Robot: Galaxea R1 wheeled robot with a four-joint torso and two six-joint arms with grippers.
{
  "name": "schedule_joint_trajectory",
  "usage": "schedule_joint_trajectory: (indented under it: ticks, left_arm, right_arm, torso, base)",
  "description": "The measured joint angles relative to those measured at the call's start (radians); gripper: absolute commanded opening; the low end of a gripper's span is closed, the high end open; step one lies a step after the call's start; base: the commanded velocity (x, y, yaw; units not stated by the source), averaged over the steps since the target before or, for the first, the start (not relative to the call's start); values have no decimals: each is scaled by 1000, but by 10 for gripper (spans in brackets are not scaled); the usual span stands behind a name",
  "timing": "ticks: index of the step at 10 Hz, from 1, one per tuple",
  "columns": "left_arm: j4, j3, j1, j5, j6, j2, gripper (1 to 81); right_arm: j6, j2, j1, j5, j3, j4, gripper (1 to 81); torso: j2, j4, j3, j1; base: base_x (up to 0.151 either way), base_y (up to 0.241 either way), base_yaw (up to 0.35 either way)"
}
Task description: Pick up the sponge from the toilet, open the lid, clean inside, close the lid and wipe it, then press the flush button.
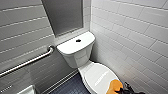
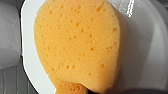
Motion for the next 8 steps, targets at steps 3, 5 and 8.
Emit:
schedule_joint_trajectory:
  ticks: [3,5,8]
  left_arm:
    - [1,4,0,-5,0,-11,811]
    - [2,4,0,-5,1,-13,811]
    - [6,5,0,-6,2,-11,811]
  right_arm:
    - [0,-105,-169,121,89,-1,10]
    - [0,-175,-332,151,108,0,10]
    - [-3,-246,-404,277,272,-9,10]
  torso:
    - [0,0,0,0]
    - [0,0,0,0]
    - [0,0,0,0]
  base:
    - [0,0,0]
    - [0,0,0]
    - [0,0,0]
